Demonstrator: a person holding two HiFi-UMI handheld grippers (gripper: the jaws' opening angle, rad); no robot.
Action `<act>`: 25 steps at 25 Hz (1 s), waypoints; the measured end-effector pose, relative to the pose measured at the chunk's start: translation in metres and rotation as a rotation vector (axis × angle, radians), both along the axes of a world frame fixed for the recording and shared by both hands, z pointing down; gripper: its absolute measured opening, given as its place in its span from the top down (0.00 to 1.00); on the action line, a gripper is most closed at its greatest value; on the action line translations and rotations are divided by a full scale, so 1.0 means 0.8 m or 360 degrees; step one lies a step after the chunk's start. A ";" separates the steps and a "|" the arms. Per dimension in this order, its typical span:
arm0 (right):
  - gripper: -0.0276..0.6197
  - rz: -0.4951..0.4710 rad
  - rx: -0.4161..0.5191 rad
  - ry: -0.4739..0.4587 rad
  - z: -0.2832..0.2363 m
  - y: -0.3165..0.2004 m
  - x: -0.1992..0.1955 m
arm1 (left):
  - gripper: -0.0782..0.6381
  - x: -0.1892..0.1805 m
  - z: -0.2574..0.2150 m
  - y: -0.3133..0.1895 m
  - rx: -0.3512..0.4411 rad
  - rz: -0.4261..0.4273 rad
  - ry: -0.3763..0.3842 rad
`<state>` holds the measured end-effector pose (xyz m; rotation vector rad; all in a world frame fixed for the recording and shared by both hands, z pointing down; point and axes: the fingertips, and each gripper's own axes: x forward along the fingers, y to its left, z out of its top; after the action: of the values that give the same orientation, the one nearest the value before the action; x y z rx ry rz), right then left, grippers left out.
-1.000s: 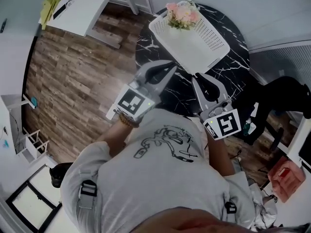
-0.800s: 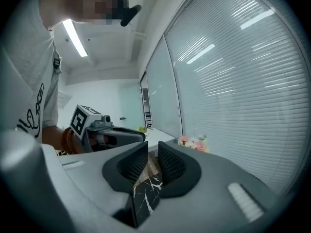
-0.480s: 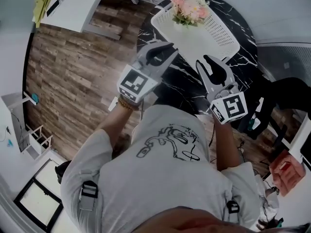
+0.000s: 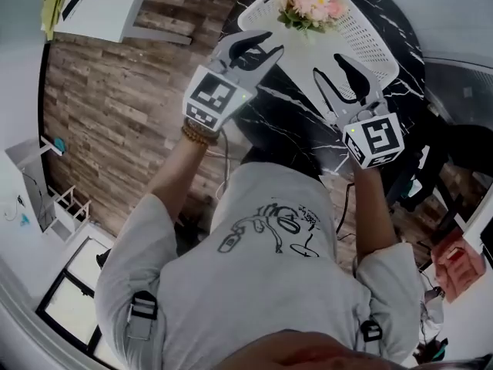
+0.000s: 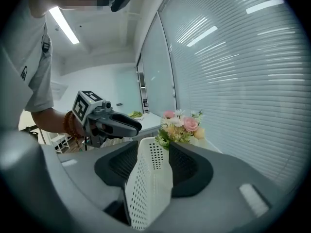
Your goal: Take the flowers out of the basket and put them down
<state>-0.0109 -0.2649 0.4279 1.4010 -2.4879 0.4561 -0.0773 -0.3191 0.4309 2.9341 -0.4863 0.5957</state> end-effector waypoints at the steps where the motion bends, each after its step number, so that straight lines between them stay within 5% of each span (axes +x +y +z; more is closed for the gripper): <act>1: 0.63 -0.0008 -0.0017 0.0009 0.008 -0.006 0.000 | 0.71 0.000 0.008 -0.007 -0.0005 0.0008 -0.0028; 12: 0.43 -0.0068 -0.0126 0.0117 0.093 -0.076 0.015 | 0.53 0.011 0.085 -0.063 0.0033 0.0169 -0.0328; 25: 0.35 -0.0196 -0.0248 0.0195 0.153 -0.110 0.009 | 0.44 0.034 0.125 -0.083 0.0167 0.0402 -0.0594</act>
<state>-0.0033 -0.3531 0.5502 1.1731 -2.3683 0.5097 -0.0504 -0.3851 0.5308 3.0115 -0.1796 1.1953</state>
